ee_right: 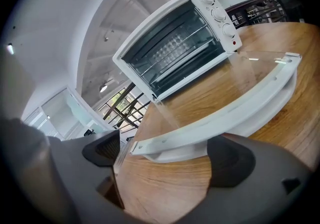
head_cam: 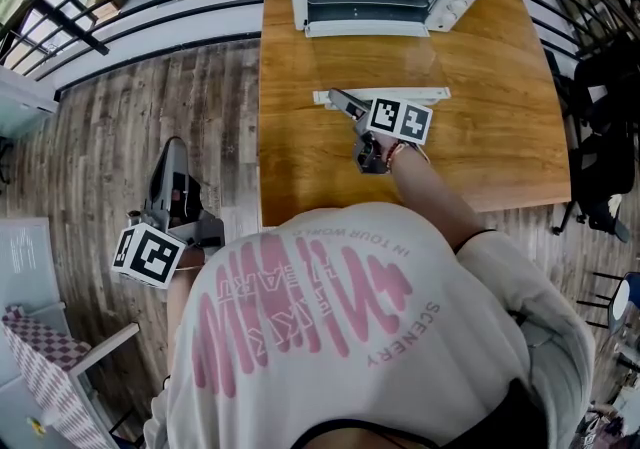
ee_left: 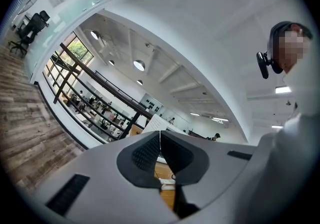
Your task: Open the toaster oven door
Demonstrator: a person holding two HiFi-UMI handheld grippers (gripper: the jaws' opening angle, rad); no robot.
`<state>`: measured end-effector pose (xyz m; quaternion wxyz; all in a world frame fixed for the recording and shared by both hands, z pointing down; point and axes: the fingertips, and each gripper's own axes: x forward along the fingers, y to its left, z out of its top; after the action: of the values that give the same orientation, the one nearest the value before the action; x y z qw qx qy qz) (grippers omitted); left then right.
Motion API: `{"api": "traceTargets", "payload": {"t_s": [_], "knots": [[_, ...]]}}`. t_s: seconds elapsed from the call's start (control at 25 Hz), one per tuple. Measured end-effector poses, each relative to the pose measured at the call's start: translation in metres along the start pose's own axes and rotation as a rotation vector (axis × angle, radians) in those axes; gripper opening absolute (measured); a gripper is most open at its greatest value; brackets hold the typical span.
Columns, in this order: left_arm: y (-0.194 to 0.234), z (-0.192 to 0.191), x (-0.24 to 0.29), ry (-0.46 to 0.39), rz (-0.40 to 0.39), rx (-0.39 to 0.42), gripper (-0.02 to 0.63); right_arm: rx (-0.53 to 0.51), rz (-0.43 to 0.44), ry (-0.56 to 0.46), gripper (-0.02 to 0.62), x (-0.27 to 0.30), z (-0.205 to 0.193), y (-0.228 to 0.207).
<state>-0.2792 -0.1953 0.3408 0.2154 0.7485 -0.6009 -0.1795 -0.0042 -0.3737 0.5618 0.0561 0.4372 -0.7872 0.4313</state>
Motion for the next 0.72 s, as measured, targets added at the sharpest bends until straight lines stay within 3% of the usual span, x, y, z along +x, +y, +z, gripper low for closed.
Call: {"api": "traceTargets", "payload": {"t_s": [0.36, 0.72], "knots": [[0.0, 0.001, 0.001, -0.003, -0.005, -0.003, 0.021, 0.193, 0.024, -0.021, 0.569, 0.0, 0.01, 0.005], [0.0, 0.001, 0.002, -0.004, -0.007, -0.005, 0.021, 0.473, 0.045, -0.121, 0.583, -0.003, 0.027, -0.003]]}}
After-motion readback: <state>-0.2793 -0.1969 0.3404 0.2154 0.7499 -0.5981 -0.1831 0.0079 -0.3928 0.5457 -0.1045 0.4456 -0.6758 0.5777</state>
